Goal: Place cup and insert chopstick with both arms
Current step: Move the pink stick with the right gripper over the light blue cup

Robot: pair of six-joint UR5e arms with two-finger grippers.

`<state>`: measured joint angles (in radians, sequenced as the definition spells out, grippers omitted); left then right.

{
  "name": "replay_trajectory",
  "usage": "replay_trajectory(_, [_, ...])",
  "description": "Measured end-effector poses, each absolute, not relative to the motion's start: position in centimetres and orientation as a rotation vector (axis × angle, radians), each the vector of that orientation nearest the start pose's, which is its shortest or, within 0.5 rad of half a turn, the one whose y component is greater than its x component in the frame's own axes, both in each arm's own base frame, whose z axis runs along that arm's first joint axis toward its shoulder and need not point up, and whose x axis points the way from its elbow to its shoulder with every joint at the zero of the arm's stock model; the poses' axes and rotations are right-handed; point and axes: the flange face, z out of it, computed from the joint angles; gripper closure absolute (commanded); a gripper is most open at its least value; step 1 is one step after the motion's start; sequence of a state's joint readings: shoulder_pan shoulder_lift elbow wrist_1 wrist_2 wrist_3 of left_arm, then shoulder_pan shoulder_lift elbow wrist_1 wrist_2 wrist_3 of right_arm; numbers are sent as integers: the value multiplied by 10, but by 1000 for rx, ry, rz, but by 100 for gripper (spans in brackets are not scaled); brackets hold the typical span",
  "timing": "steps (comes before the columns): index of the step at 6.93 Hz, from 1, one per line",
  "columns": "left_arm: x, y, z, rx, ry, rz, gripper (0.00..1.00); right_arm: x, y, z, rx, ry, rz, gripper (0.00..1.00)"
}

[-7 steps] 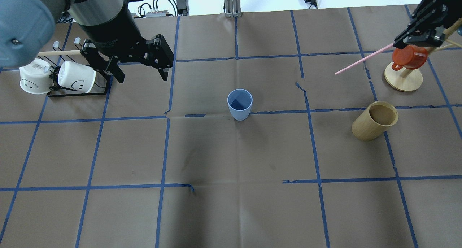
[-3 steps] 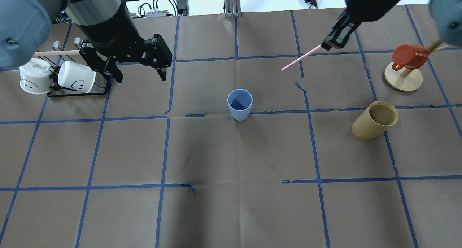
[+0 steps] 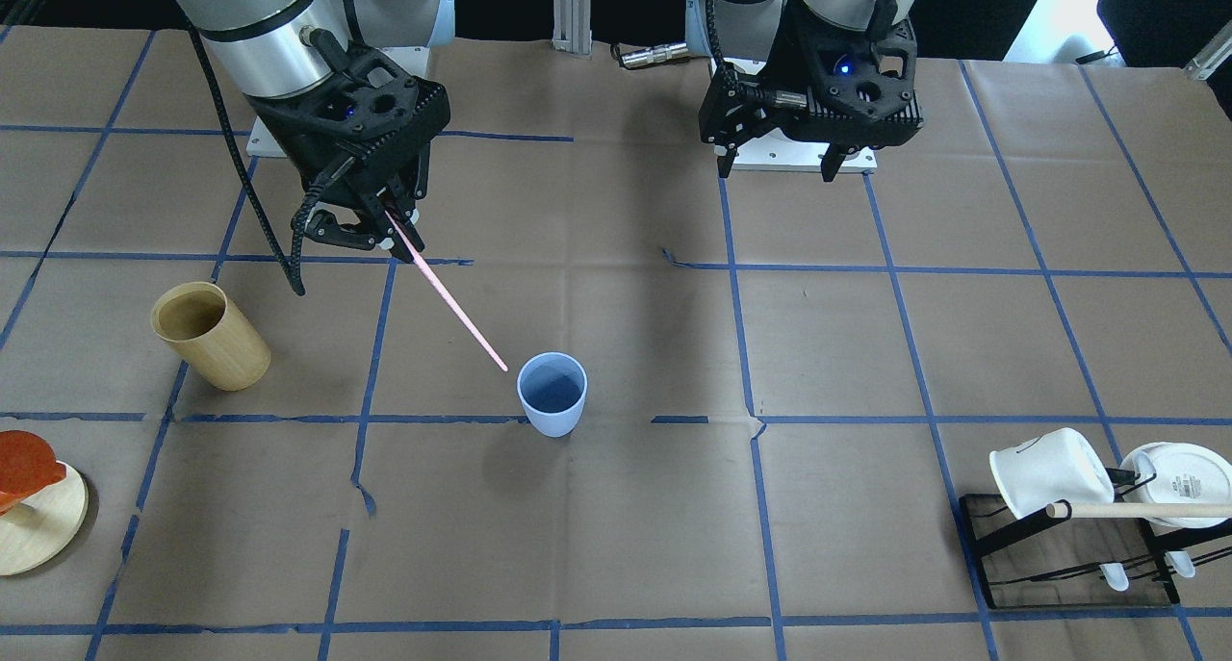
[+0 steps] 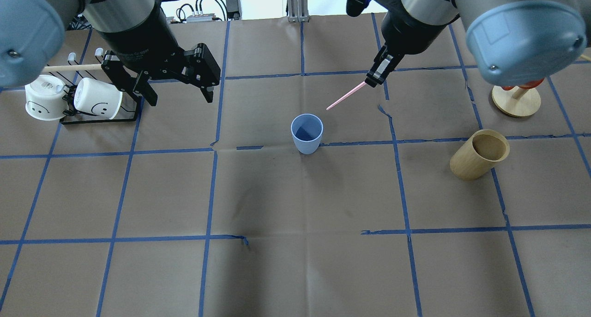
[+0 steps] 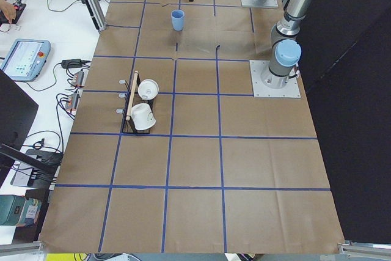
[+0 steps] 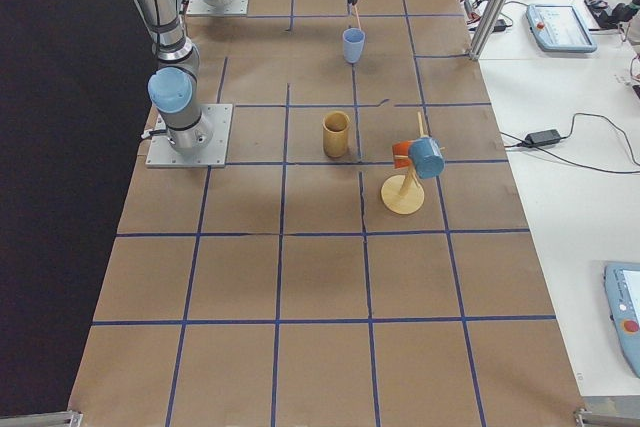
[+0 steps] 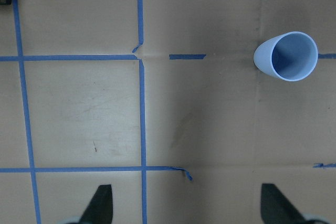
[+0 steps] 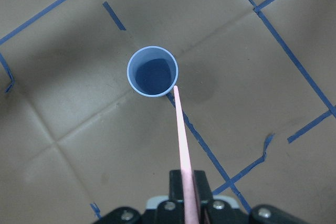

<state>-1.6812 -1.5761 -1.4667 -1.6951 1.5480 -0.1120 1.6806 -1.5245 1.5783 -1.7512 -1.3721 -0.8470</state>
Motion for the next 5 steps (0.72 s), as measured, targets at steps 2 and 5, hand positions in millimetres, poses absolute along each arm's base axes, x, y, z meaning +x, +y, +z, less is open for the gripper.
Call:
replay_trajectory(2, [-189,-472,524,-3,3162,46,0,228,-504,471,-1380,2645,-286,97])
replay_trajectory(5, [-189,-472,523,-3,3160,46,0,243,-510,445,-1373,2640,-249,96])
